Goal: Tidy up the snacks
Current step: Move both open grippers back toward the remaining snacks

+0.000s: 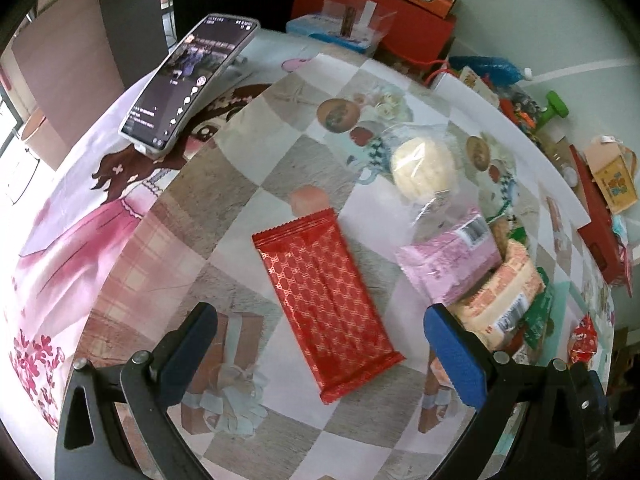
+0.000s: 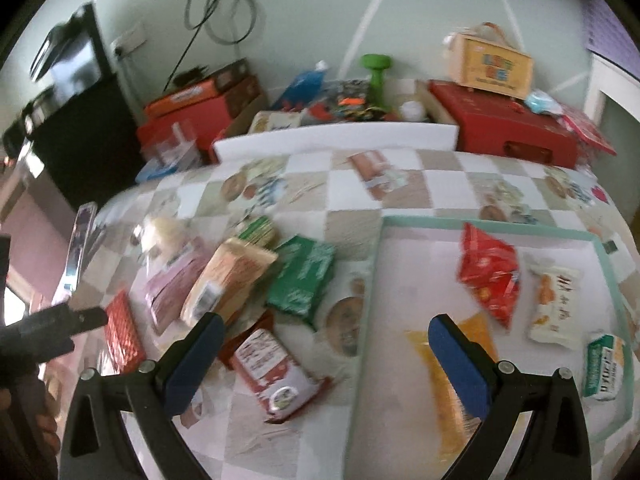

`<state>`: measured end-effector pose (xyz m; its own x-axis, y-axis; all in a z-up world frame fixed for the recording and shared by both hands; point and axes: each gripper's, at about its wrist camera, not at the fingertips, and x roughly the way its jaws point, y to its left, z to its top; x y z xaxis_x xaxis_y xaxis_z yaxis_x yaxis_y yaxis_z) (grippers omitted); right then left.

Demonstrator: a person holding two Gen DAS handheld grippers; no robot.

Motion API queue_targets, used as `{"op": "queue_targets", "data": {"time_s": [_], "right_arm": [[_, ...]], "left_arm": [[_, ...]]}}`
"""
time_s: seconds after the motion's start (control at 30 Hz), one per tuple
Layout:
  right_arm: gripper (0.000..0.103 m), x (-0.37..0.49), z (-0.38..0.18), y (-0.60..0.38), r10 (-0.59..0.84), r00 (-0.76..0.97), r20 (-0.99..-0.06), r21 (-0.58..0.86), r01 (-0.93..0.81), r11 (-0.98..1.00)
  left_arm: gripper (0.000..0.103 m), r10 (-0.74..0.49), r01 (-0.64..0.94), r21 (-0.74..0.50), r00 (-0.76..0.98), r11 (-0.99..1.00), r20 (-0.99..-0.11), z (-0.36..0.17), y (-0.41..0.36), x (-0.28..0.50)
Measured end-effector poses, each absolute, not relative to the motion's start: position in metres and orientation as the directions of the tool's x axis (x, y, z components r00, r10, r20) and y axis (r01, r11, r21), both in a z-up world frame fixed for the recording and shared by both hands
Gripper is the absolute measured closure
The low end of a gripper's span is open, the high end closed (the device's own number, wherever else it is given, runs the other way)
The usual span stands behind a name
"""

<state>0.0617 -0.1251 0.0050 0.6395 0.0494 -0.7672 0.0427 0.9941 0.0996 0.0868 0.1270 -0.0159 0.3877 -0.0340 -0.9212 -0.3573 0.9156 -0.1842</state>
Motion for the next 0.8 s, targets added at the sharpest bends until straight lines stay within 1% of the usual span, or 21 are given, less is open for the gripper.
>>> {"op": "queue_targets", "data": {"time_s": [0.23,0.3,0.4,0.6,0.73,0.8], "right_arm": [[0.0,0.069,-0.019,-0.101,0.067,0.585,-0.808,0.066,-0.023,0.998],[0.005,0.07,-0.024,-0.097,0.069,0.573,-0.817,0.058,-0.038,0.998],[0.009,0.072,-0.034,-0.093,0.067,0.546,-0.835,0.046,-0.053,0.998],[0.011,0.075,-0.046,-0.086,0.063,0.52,-0.852,0.023,-0.083,0.996],[0.011,0.075,-0.053,-0.078,0.068,0.504,-0.861,0.012,-0.113,0.994],[0.011,0.076,-0.056,-0.075,0.062,0.495,-0.866,0.002,-0.121,0.993]], "left_arm": [[0.001,-0.016,-0.352,-0.14,0.332,0.926,-0.943,-0.035,0.125,0.099],[0.001,-0.015,-0.348,-0.134,0.322,0.928,-0.946,-0.04,0.124,0.104],[0.001,0.01,-0.346,-0.1,0.303,0.933,-0.953,-0.046,0.122,0.11],[0.001,0.031,-0.345,-0.071,0.283,0.936,-0.959,-0.054,0.121,0.118],[0.002,0.046,-0.322,-0.049,0.281,0.946,-0.959,-0.056,0.111,0.123],[0.006,0.047,-0.306,-0.044,0.283,0.951,-0.958,-0.056,0.107,0.125]]}}
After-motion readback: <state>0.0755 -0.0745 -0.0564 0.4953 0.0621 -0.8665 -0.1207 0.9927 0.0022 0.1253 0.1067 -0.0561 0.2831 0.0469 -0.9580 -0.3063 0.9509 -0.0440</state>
